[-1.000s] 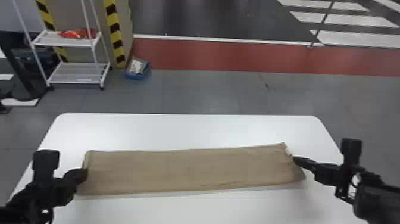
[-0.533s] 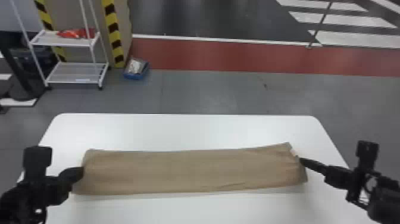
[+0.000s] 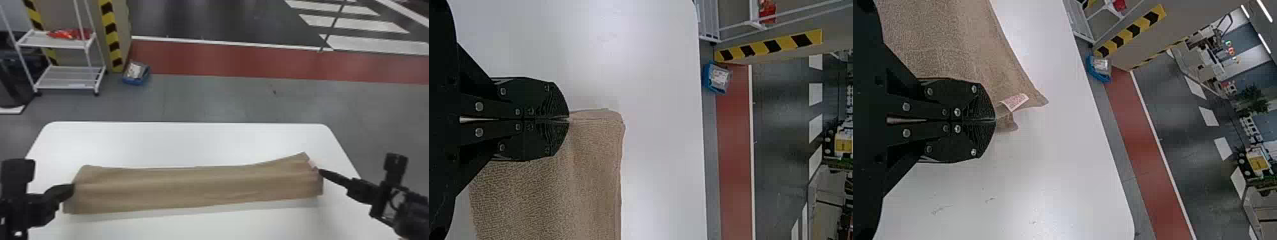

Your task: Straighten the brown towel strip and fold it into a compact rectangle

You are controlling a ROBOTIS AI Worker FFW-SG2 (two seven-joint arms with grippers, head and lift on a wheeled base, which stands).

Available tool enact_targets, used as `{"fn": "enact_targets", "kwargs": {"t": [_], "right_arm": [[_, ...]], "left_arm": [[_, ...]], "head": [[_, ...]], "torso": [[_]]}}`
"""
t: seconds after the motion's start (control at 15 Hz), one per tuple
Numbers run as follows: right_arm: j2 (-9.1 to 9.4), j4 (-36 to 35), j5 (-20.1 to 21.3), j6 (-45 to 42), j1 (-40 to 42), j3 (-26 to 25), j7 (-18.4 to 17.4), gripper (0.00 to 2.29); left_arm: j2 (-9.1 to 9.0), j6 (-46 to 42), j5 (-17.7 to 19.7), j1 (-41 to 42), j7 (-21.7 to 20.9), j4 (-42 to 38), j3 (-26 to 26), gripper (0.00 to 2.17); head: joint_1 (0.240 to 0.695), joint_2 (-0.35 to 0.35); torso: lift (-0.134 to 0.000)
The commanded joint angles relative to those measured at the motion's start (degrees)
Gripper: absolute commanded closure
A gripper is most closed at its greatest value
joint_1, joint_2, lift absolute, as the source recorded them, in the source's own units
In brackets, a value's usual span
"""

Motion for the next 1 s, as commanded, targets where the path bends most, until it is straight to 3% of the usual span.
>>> {"fn": "enact_targets", "kwargs": {"t": [0.0, 0.6, 0.87, 0.93], "right_arm": [[-0.38, -0.24, 0.01, 0.09, -0.07, -0.83, 0.18, 1.21], [-0.64, 4.33, 1.24, -7.99, 0.29, -0.48, -1.05, 1.21], [-1.61, 8.64, 2.73, -12.92, -0.33, 1.72, -4.39, 1.21], [-1.52, 8.73, 2.91, -12.92, -0.42, 2.33, -4.92, 1.21]], "left_arm": [[-0.04, 0.44, -0.04, 0.8, -0.07, -0.83, 0.97, 1.44], [-0.48, -2.02, -1.01, -0.61, 0.81, 3.48, -2.02, 1.43], [-0.48, -3.6, -1.19, -0.87, 0.9, 4.62, -3.16, 1.42], [-0.48, -3.6, -1.19, -1.22, 0.9, 4.97, -3.34, 1.29]], "head": [[0.695, -0.15], [0.695, -0.172], [0.695, -0.188], [0.695, -0.196]], "torso": [[0.0], [0.0], [0.0], [0.0]]}}
